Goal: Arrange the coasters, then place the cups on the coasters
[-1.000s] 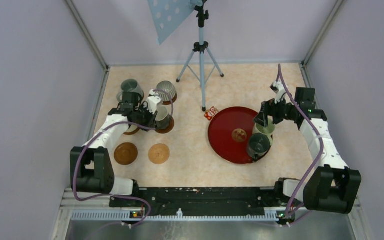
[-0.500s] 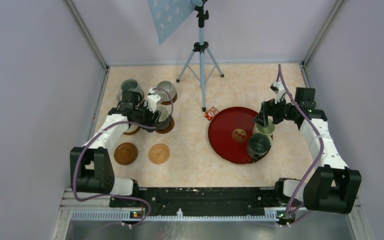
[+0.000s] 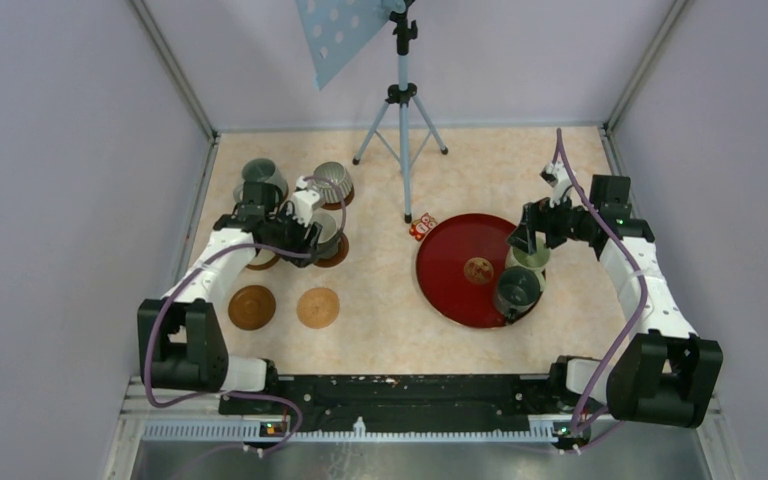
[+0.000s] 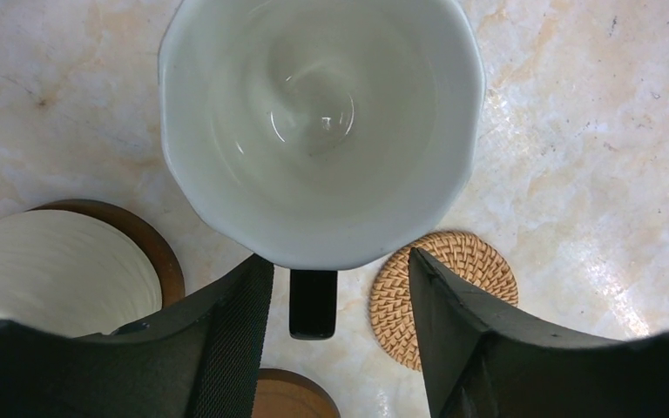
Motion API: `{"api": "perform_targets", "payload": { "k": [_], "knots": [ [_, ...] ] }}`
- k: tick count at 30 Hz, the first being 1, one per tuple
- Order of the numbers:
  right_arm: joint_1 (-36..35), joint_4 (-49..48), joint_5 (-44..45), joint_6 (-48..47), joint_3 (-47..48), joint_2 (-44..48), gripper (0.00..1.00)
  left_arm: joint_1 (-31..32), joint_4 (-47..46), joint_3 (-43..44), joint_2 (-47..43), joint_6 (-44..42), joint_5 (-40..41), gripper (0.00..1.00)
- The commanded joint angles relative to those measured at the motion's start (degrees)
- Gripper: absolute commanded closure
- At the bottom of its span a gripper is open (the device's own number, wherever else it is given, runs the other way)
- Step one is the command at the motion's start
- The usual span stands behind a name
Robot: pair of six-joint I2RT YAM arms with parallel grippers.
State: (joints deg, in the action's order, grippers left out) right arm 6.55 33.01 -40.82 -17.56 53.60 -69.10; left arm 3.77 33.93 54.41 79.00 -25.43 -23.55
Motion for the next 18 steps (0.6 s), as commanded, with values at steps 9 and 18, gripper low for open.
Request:
{"api": "perform_targets", "payload": {
  "k": [9,18],
  "knots": [
    [0.2,-0.3,-1.6,-1.1,0.4,0.3,0.13,-0.3,1.0,6.1,-4.0,4.5,3.5,0.09],
    [0.2,-0.8,-1.5,-0.4,0.5,0.5,0.13,2.9,5.5,20.3,-5.7,5.4,-1.9,0.01]
  ]
}}
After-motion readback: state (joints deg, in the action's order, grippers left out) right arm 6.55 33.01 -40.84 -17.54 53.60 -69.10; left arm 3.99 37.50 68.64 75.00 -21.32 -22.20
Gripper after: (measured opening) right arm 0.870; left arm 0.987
